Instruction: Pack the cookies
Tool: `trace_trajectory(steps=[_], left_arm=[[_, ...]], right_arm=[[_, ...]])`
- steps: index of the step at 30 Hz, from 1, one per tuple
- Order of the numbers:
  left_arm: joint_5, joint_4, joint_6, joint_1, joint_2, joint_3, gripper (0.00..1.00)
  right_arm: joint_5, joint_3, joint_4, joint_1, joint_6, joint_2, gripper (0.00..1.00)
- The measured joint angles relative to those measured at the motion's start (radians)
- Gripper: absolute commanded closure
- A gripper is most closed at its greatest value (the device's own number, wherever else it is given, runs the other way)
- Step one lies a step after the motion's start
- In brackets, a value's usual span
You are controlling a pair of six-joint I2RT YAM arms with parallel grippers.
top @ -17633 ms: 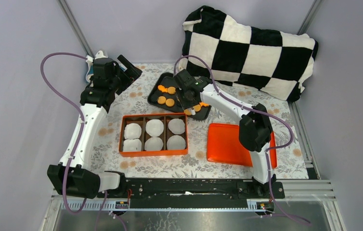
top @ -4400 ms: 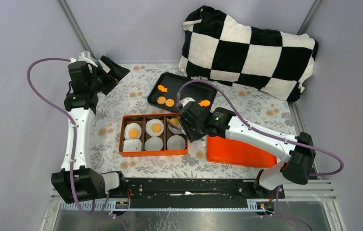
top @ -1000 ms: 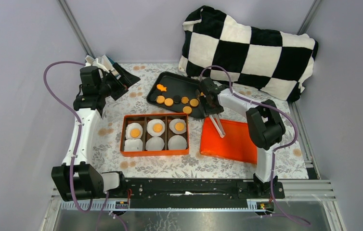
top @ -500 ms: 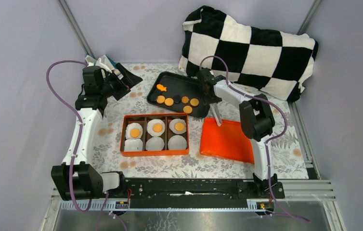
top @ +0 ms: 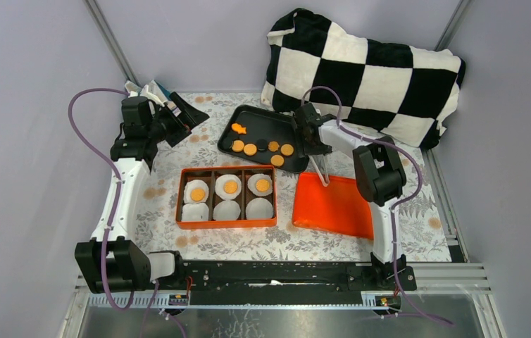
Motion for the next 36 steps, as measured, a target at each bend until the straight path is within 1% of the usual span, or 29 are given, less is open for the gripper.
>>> trace_trajectory(steps=[6, 8, 14, 21, 25, 28, 32, 35, 36], left_arm=[[0.000, 0.000, 0.000, -0.001, 0.000, 0.000, 0.01], [0.000, 0.000, 0.000, -0.003, 0.000, 0.000, 0.01], [-0.003, 0.000, 0.000, -0.020, 0.000, 0.000, 0.01], [-0.003, 0.000, -0.001, -0.027, 0.000, 0.000, 0.01], [-0.003, 0.000, -0.006, -0.028, 0.000, 0.000, 0.01], [-0.004, 0.000, -0.011, -0.033, 0.000, 0.000, 0.01], [-0.006, 0.000, -0.013, -0.040, 0.000, 0.000, 0.01], [-0.007, 0.000, -0.014, -0.040, 0.000, 0.000, 0.01], [-0.007, 0.000, -0.014, -0.040, 0.000, 0.000, 0.01]], right_arm=[[-0.032, -0.118, 0.010, 0.000, 0.024, -0.113, 0.25], [-0.031, -0.136, -0.003, -0.001, 0.026, -0.148, 0.21], [-0.032, -0.151, -0.037, -0.002, 0.026, -0.253, 0.21], [-0.035, -0.246, -0.032, -0.003, 0.033, -0.265, 0.21], [-0.034, -0.267, -0.027, -0.003, 0.033, -0.236, 0.21], [-0.034, -0.267, -0.019, -0.008, 0.033, -0.209, 0.24], [-0.036, -0.266, 0.001, -0.024, 0.034, -0.175, 0.32], [-0.061, -0.258, 0.008, -0.032, 0.044, -0.164, 0.49], [-0.066, -0.258, 0.011, -0.032, 0.048, -0.164, 0.54]])
